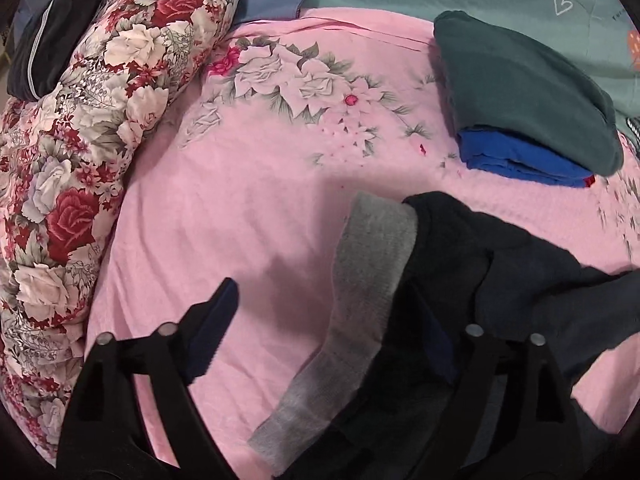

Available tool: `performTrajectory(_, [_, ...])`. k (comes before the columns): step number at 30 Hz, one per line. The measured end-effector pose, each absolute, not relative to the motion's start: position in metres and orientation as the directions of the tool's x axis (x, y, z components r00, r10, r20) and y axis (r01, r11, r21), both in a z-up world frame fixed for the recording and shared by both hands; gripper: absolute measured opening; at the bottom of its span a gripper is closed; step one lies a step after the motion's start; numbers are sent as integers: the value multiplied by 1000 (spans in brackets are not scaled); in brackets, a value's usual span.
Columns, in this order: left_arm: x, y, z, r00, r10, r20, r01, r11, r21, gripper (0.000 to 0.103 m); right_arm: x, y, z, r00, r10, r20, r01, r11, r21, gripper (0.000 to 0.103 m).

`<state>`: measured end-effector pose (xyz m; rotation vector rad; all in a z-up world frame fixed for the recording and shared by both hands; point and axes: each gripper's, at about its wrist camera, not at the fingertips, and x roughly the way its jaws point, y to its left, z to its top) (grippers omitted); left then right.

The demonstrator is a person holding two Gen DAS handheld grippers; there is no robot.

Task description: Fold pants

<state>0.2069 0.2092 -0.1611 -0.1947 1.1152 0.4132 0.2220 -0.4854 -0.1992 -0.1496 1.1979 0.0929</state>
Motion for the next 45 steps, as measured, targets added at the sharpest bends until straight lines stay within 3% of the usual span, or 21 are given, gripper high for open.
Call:
performTrajectory(5, [198,209,-184,317,137,-938,-372,928,9,89,227,-472,-194,438,76,-896,-43,997,64,63])
performTrajectory(8, [197,204,-187,317,148,-937,-399,917,10,90,268,-486,-195,473,149,-868,87,973,214,76])
performTrajectory(11, [198,196,-188,311,179,-933,-407,913,39,90,321,-499,-229,386,244,-890,213,915,343,77])
performTrajectory(12, [199,192,-189,310,196,-930,-405,913,57,90,336,-500,-243,352,293,-889,252,885,392,57])
performTrajectory(13, [199,190,-189,308,209,-928,-401,913,73,90,347,-497,-248,332,322,-887,253,875,413,31])
performTrajectory(14, [200,188,-188,307,219,-926,-399,913,84,90,357,-488,-241,323,290,-901,230,899,372,17])
performTrajectory(15, [199,188,-187,305,221,-926,-398,913,87,90,365,-471,-218,368,256,-894,123,940,320,9])
performTrajectory(18, [200,191,-185,302,218,-928,-404,911,83,91,348,-450,-133,578,313,-753,-124,946,299,8])
performTrajectory(20, [199,192,-185,307,218,-926,-409,909,78,91,329,-455,-100,667,310,-678,-172,949,264,8])
performTrajectory(22, [197,190,-186,316,221,-923,-413,908,76,91,313,-464,-99,694,257,-673,-178,966,186,8])
performTrajectory(26, [198,186,-192,315,223,-922,-409,909,80,91,321,-490,-196,469,-67,-881,10,997,-71,23])
performTrajectory(28, [201,186,-192,307,220,-926,-402,912,83,91,310,-507,-215,373,-127,-919,102,990,-95,24])
performTrajectory(29, [201,187,-189,308,214,-927,-390,917,82,91,300,-511,-210,380,-94,-920,120,991,-51,24])
performTrajectory(31, [196,190,-180,330,212,-920,-366,927,82,91,266,-513,-191,411,35,-911,111,990,88,35])
performTrajectory(32, [192,192,-177,341,212,-916,-357,931,83,92,237,-508,-179,406,102,-908,75,987,144,54])
performTrajectory(33, [185,195,-174,349,198,-916,-350,934,68,92,220,-505,-174,395,131,-909,46,986,161,64])
performTrajectory(36, [163,201,-174,354,162,-921,-353,935,29,93,150,-489,-177,268,220,-938,-42,975,217,64])
performTrajectory(40, [135,196,-179,339,198,-920,-345,936,74,93,84,-464,-221,112,120,-986,-65,991,113,64])
performTrajectory(42, [125,196,-183,333,175,-927,-350,935,51,93,68,-450,-234,159,53,-986,-80,996,41,46])
performTrajectory(44, [119,198,-189,319,157,-935,-357,933,35,93,73,-443,-226,170,109,-979,-63,993,99,6])
performTrajectory(45, [116,199,-191,311,162,-937,-360,932,41,93,76,-438,-217,212,80,-974,-84,995,63,6])
